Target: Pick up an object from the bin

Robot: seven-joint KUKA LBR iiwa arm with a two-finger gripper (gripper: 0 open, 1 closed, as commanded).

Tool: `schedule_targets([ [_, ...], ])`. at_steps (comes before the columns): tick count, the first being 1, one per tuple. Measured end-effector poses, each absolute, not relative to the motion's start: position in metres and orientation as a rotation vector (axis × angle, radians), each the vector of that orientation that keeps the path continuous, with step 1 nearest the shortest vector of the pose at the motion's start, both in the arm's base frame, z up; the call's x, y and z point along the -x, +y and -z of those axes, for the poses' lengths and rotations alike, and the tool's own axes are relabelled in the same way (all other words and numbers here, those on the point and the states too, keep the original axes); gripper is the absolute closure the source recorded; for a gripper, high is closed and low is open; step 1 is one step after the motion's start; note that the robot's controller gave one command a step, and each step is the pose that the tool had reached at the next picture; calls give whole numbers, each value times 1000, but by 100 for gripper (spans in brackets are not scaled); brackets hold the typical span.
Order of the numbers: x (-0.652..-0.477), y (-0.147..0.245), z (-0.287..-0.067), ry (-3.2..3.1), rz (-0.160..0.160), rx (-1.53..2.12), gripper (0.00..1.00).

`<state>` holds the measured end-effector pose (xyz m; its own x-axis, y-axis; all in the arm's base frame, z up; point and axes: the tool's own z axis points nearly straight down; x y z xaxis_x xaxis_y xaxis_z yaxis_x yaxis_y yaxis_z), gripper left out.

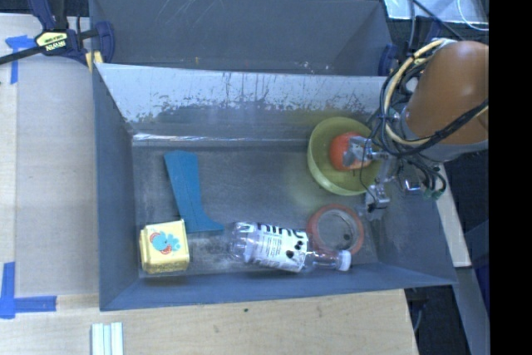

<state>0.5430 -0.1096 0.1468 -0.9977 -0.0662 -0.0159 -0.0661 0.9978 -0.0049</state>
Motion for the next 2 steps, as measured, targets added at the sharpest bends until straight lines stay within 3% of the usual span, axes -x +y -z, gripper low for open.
schedule_targets([
  [1,-559,-51,-84,3104,2,400,0],
  [2,-549,-91,-88,3116,14,150,0],
])
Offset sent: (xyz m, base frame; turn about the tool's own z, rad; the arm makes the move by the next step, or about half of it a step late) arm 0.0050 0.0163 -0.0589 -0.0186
